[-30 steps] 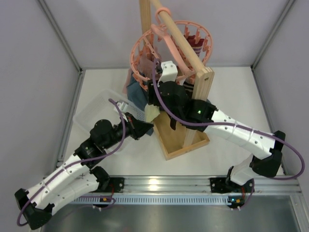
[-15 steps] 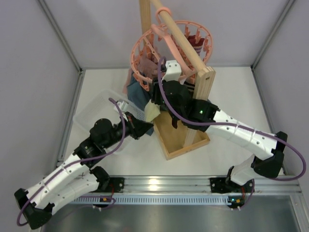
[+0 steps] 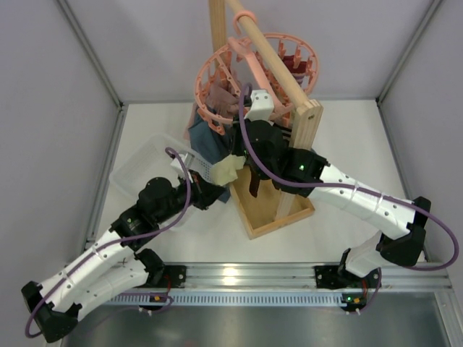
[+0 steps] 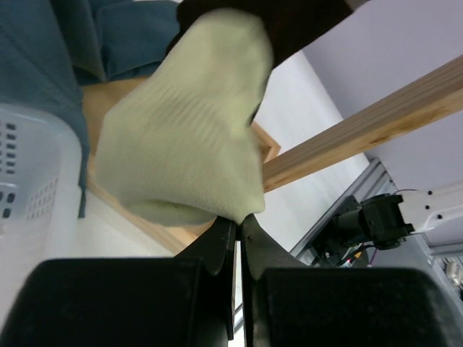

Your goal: Remove the socks clipped to the hanger

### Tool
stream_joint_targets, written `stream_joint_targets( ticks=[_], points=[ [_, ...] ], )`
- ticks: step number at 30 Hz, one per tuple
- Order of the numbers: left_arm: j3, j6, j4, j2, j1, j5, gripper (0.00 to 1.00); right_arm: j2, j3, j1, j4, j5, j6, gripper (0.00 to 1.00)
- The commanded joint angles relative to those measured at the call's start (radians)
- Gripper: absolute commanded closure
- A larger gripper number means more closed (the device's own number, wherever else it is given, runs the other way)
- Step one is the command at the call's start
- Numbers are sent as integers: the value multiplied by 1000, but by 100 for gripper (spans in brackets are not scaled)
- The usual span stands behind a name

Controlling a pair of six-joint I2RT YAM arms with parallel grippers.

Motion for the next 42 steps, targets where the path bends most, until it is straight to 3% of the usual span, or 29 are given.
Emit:
stream_joint_targets(
  ticks=[1, 9, 20, 22, 25, 27, 31, 34, 39, 42],
  points=[
    [60, 30, -119, -21, 4, -103, 100, -31, 9, -36, 23, 20, 8, 100],
    [96, 33, -339, -159, 4, -512, 100, -31, 2, -36, 17, 3, -18, 100],
    [117, 37, -486, -134, 4, -809, 100, -39, -40, -36, 33, -11, -35, 100],
    [125, 3, -504, -101, 4, -832, 84, -39, -43, -36, 38, -16, -36, 100],
    [131, -31, -503, -63, 4, -834, 65, -44, -46, -36, 41, -25, -41, 100],
    [136, -42, -503, -37, 4, -847, 42, -47, -49, -38, 43, -32, -43, 100],
    [136, -82, -501, -28, 4, -855, 14, -54, -58, -36, 43, -39, -43, 100],
    [152, -77, -468, -34, 4, -761, 12, -59, -61, -36, 40, -51, -43, 100],
    [62, 44, -91, -72, 4, -399, 14, -59, -52, -35, 29, -85, -23, 100],
    [2, 38, 67, -45, 4, -312, 15, -54, -40, -36, 13, -89, -13, 100]
  ],
)
